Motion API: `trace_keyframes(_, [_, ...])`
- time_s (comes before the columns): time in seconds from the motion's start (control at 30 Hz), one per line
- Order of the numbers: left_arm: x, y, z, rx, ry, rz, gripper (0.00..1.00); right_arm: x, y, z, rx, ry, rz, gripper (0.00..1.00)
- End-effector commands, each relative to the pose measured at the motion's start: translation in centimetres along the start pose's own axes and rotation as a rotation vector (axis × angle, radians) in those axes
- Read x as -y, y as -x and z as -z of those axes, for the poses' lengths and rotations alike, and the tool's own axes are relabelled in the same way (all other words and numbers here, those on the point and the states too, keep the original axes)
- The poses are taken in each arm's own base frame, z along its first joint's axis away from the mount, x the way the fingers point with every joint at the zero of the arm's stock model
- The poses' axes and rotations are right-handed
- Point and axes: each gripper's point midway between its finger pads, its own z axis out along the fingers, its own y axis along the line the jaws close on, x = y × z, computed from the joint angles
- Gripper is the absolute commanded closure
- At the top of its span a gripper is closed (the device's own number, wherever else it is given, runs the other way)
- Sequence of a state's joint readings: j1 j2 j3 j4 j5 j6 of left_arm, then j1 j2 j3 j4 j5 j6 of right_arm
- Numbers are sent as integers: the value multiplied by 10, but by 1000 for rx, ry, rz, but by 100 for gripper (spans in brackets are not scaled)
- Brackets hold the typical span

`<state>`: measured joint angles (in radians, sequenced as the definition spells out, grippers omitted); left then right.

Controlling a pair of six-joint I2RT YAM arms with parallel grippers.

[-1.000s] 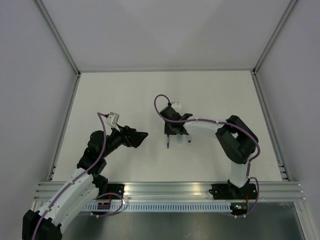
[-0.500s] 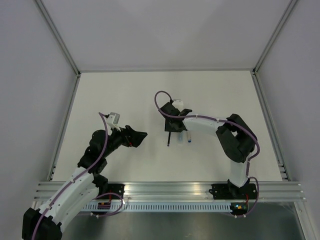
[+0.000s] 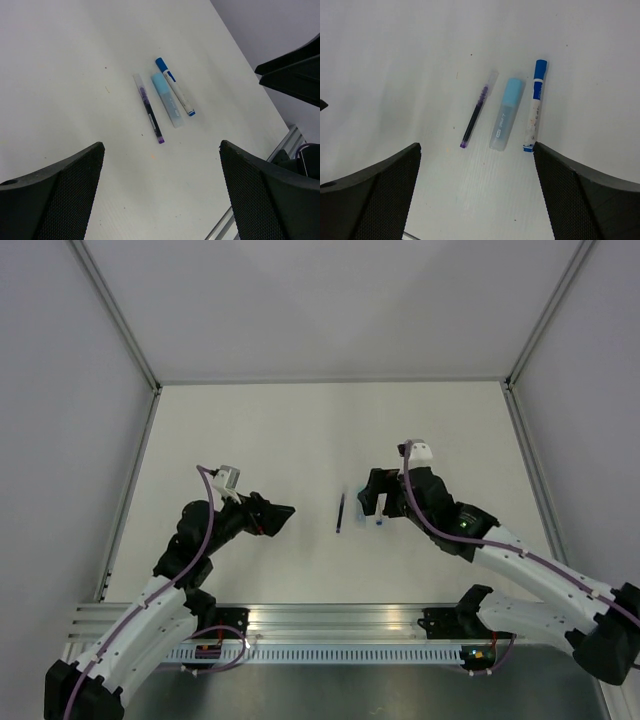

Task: Insert the pens into the pen caps

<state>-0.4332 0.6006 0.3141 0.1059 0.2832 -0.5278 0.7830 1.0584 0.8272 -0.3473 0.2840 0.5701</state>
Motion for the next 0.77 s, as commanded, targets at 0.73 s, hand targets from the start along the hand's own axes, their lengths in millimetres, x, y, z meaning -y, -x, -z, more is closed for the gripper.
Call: trace_keyframes(0.73, [27,21,6,64,-128,-92,0,16,11,38,245,116,33,2])
